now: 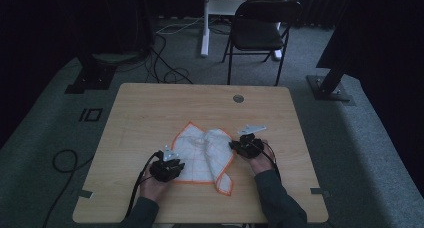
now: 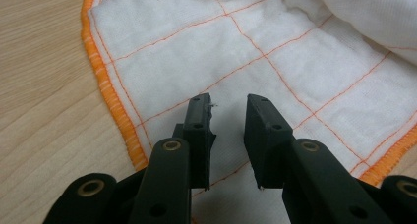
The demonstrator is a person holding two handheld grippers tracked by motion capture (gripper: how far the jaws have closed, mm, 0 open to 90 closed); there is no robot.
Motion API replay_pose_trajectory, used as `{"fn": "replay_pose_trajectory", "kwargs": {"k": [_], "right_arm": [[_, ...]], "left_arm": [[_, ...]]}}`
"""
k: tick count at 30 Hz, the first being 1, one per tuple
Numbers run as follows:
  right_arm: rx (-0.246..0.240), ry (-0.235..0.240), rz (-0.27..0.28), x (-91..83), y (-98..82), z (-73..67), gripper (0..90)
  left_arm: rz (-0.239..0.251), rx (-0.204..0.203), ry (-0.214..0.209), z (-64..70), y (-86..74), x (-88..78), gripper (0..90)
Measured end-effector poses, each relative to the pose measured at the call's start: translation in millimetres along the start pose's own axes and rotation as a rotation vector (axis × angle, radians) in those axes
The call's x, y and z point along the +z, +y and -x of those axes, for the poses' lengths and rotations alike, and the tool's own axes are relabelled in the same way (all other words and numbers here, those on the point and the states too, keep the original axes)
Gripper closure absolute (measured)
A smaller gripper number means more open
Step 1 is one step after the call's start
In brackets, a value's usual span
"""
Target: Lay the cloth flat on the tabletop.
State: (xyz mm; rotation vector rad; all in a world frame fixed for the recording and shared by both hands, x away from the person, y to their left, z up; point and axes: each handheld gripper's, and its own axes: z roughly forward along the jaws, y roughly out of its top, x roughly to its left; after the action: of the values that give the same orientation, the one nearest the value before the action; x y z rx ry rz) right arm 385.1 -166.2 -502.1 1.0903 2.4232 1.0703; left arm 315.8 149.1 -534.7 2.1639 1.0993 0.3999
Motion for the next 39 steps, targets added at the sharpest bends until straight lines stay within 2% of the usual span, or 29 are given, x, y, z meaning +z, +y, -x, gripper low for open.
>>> {"fn": "replay_pose_trajectory", "kwargs": {"k": [1,4,10,12,15,18,23,24,25,26,31,33,35,36,39], "right_arm": [[0.000,0.000,0.000,0.0,0.0,0.0,85.7],[-0.028,-0.050,-0.013,-3.1,1.5,2.6,85.5],[-0.016,-0.084,-0.016,-6.2,2.7,11.5,84.6],[0.023,-0.108,-0.007,-9.7,2.7,21.1,79.7],[0.046,-0.118,0.002,-14.8,2.1,26.4,79.3],[0.042,-0.118,0.004,-17.6,1.0,25.5,78.5],[0.017,-0.095,0.002,-18.4,-5.5,12.6,75.6],[0.010,-0.072,0.004,-17.1,-10.1,3.8,75.1],[0.010,-0.072,0.004,-17.1,-10.1,3.8,75.1],[0.006,-0.050,0.003,-15.1,-14.8,-4.7,74.0],[0.022,0.007,0.006,-10.5,-24.2,-21.2,73.2],[0.019,0.011,0.005,-9.4,-25.7,-24.8,73.1],[0.008,0.042,0.000,-6.5,-29.5,-33.5,74.4],[0.008,0.042,0.000,-6.5,-29.5,-33.5,74.4],[-0.013,0.069,-0.023,-1.6,-32.8,-42.3,75.5]], "left_arm": [[0.000,0.000,0.000,0.0,0.0,0.0,72.9],[0.003,-0.001,0.001,-0.6,-0.9,-0.6,72.9],[0.004,-0.007,-0.002,-2.0,-2.1,-1.7,72.9],[0.002,-0.004,0.000,-2.6,-2.9,-2.6,72.8],[0.004,-0.007,0.000,-3.1,-3.5,-3.1,72.7],[0.004,-0.006,0.002,-2.8,-3.6,-3.2,72.4],[0.004,-0.005,0.006,-2.1,-3.7,-3.3,72.1],[0.004,-0.005,0.007,-2.0,-3.7,-3.3,72.1],[0.004,-0.006,0.007,-2.0,-3.7,-3.3,72.1],[0.005,-0.006,0.007,-1.9,-3.8,-3.2,72.0],[-0.001,-0.017,0.001,-1.8,-3.6,-4.3,70.0],[-0.002,-0.026,-0.006,-1.2,-3.6,-5.6,69.0],[0.003,-0.032,-0.014,0.3,-3.8,-7.5,68.5],[0.008,-0.033,-0.021,1.0,-3.8,-8.4,68.4],[0.018,-0.023,-0.041,4.2,-3.2,-9.8,68.2]]}}
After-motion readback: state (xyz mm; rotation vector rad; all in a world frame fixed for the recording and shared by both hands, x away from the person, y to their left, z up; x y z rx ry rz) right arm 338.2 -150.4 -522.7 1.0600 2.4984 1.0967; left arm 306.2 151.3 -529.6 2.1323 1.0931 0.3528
